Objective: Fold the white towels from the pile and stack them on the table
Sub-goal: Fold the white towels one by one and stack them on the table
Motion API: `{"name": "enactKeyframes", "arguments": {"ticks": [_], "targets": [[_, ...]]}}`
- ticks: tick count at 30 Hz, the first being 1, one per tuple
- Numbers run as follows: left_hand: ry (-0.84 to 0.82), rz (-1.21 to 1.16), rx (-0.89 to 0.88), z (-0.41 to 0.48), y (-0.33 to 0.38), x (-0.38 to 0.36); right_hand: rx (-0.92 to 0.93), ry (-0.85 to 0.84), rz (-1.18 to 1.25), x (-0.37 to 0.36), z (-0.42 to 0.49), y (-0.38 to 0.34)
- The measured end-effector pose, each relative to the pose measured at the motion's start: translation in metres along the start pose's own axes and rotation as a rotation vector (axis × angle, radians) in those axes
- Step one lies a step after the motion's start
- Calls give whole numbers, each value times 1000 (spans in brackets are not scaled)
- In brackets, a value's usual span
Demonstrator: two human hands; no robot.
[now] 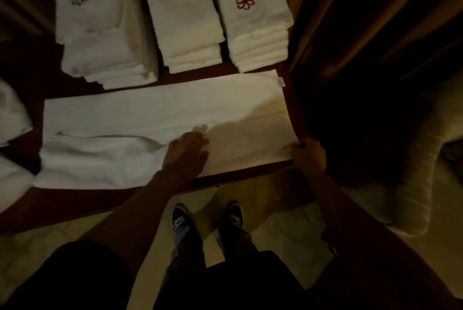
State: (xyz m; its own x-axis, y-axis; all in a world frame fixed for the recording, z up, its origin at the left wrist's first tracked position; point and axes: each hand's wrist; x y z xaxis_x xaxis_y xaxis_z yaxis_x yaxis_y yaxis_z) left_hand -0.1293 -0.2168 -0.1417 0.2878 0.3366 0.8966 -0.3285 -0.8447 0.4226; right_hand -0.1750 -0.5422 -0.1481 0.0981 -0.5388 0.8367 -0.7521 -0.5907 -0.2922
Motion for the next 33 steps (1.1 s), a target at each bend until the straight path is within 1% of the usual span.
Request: {"name": "enactKeyframes", "arguments": {"ticks": [2,3,4,6,8,9,11,13,16,19,22,24,27,29,31,33], "targets": [[5,2,-10,0,-5,3,-87,34,-63,0,-2,-8],[14,6,-1,1,-10,6,-99,70,-112,-1,-5,-15],[23,17,11,2,-14,11,-72,123,-160,-2,-10,-24],[45,45,45,1,-23,20,77,224,-225,-7,-20,-38],[73,55,109,-5,-35,28,286,261,-269,-16,-29,-53],[88,46,156,-7,-41,32,384,250,-279,-22,-33,-61],[125,15,253,-15,-57,39,553,175,-276,-35,-39,-78],[145,6,328,-27,-73,43,652,58,-322,-49,-46,-91],[118,18,483,-53,-101,43,657,-90,-393,-71,-55,-101],[107,20,638,-76,-131,38,616,-174,-392,-83,-59,-102],[54,10,814,-97,-156,35,592,-184,-462,-88,-59,-106],[58,-10,907,-113,-161,30,568,-172,-499,-90,-58,-112],[97,52,887,-125,-155,27,567,-172,-523,-91,-58,-117],[119,7,904,-115,-156,40,571,-183,-529,-88,-57,-119],[166,-36,882,-112,-162,55,556,-175,-524,-86,-58,-120],[209,34,897,-123,-174,64,525,-144,-513,-87,-65,-125]]}}
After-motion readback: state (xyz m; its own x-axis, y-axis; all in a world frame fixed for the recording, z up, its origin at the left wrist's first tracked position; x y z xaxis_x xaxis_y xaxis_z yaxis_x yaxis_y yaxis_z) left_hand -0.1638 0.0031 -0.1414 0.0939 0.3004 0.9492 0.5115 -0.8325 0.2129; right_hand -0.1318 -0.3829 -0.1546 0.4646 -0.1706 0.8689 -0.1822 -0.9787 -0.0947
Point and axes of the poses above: each hand's wrist, its own z-axis towards the middle knuckle, its own x-axis out of the back of the hand, y = z × x, and after that the axes turned 6 degrees about -z, right-handed
